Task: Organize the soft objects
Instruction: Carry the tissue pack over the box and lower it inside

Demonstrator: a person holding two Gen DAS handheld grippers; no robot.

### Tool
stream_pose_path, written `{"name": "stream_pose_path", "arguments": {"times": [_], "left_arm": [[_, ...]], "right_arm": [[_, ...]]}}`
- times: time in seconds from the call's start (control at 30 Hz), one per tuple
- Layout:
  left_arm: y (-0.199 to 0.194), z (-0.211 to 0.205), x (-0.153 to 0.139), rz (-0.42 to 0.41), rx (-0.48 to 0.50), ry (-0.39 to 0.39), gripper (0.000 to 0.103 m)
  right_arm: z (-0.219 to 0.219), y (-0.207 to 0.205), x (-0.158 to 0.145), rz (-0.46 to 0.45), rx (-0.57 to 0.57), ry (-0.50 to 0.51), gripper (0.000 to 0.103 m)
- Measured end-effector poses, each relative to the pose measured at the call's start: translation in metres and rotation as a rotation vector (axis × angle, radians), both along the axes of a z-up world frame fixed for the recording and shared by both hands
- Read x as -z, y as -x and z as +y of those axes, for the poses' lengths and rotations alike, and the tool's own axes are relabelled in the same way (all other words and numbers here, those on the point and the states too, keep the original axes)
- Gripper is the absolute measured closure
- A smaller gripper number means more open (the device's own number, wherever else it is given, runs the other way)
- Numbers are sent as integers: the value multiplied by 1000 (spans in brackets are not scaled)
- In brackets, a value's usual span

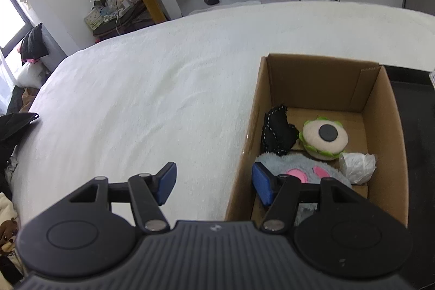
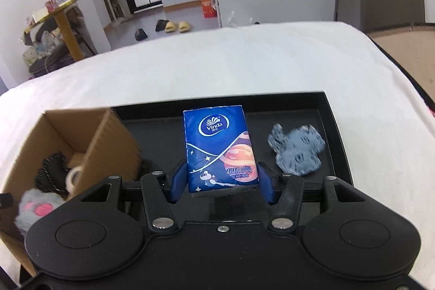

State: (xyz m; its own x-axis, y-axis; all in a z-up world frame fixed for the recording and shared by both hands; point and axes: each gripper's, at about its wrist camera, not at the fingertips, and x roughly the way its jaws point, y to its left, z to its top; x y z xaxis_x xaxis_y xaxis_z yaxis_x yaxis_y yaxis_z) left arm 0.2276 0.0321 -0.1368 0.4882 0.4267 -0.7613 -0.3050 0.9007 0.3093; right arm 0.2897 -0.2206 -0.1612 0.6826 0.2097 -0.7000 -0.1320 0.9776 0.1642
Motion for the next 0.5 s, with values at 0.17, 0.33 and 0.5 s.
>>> {"name": "stream_pose_path", "arguments": {"times": [0.17, 0.33, 0.5], "left_arm": [[4, 4, -4, -20, 11, 31, 43], [11, 8, -7, -45, 29, 59, 43], [15, 14, -7, -60, 29, 72, 43]], "right_arm": [[5, 4, -19, -69, -46, -28, 51], [11, 6, -29, -135, -123, -35, 51], [21, 4, -41, -166, -169, -55, 51]]}}
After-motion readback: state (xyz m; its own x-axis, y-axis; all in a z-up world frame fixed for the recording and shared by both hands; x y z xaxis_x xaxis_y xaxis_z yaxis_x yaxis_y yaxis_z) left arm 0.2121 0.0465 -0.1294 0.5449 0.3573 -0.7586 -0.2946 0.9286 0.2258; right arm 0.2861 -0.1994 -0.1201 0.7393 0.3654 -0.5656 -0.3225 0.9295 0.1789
